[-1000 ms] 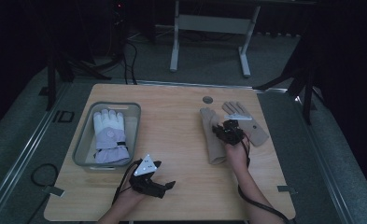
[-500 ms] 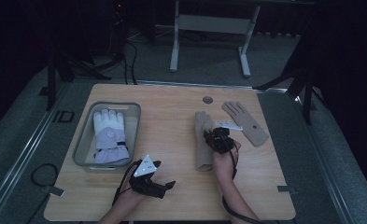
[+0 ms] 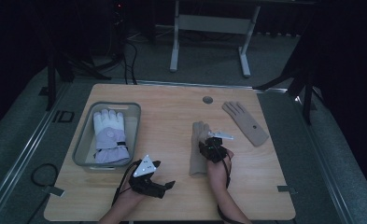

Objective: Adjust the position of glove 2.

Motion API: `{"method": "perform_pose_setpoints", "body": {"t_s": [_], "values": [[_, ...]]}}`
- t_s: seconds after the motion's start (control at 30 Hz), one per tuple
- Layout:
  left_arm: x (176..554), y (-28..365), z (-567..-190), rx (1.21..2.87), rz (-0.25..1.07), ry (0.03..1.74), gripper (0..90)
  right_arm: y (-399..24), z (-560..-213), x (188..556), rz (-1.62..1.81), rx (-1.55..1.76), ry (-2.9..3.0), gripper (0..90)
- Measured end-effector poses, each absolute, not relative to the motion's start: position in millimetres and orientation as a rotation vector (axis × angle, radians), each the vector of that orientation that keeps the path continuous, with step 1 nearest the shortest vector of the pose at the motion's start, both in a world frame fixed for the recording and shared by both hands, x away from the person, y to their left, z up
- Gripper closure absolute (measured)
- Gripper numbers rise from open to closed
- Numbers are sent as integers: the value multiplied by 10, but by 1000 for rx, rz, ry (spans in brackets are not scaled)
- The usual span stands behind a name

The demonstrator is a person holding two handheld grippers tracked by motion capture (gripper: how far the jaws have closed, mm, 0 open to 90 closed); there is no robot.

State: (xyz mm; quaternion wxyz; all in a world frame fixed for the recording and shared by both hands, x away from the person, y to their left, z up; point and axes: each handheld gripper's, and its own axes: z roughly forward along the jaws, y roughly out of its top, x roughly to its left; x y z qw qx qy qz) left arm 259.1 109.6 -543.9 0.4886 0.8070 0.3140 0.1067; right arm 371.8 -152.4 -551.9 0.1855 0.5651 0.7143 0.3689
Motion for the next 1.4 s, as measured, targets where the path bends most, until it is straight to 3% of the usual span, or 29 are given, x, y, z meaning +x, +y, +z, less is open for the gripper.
{"method": "perform_pose_setpoints", "body": {"t_s": [0.33,0.53,0.83,1.4], "values": [[2592,1098,-5437,1959,259,762,67,-1522,-5434,3712,1016,1517,2075,554],[2589,1091,-5446,1964,256,749,66,-1649,-5275,3716,1094,1426,2119,541],[2594,1108,-5448,1956,254,751,67,-2071,-5036,3758,1114,1137,2185,569],[2584,1090,-5453,1948,241,725,67,-3127,-4974,4093,1116,1274,2044,614]]}}
